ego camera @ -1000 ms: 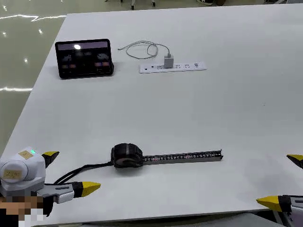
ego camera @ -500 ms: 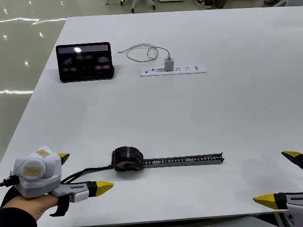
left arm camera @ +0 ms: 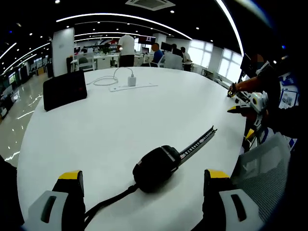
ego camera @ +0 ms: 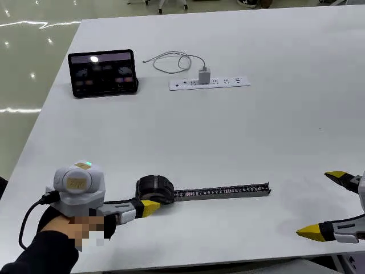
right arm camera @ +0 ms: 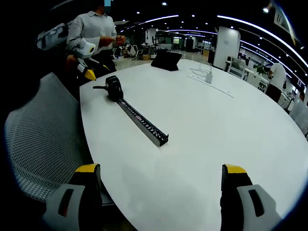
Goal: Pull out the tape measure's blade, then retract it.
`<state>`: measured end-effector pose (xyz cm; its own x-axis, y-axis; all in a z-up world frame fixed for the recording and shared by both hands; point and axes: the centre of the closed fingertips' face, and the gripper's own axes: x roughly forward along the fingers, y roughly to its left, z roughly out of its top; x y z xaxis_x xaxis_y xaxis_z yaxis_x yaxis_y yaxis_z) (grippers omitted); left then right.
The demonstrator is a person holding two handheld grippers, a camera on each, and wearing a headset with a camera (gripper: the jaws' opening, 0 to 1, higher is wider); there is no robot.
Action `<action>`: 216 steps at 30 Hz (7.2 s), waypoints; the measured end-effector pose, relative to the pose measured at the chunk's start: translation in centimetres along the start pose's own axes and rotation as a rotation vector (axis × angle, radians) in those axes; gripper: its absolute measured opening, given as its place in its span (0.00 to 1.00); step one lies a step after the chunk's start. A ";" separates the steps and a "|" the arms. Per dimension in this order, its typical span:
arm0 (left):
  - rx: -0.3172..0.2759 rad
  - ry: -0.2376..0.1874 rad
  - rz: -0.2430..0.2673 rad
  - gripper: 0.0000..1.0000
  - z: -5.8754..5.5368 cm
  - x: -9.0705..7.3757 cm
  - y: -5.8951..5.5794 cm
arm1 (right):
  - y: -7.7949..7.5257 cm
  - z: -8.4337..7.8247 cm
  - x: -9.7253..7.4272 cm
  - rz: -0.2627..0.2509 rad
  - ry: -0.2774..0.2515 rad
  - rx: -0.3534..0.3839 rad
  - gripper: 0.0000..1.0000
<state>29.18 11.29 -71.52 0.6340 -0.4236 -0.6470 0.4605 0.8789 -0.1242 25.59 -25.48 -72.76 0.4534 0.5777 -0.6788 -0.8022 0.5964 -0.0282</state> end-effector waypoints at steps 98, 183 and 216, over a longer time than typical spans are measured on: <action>-0.393 -0.058 0.162 0.73 -2.2 6.4 -2.2 | -0.3 0.7 10.4 0.405 0.455 -0.440 0.11; -0.193 -0.067 0.214 0.61 -1.3 6.5 -1.6 | 1.2 1.7 12.2 0.333 0.446 -0.406 0.10; -0.190 -0.061 0.215 0.61 -1.4 6.6 -1.6 | 2.6 3.0 13.6 0.341 0.408 -0.400 0.10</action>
<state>31.72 7.40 -76.65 0.7433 -0.2303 -0.6281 0.1905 0.9729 -0.1312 30.87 -14.36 -79.85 0.0288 0.3935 -0.9189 -0.9926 0.1195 0.0201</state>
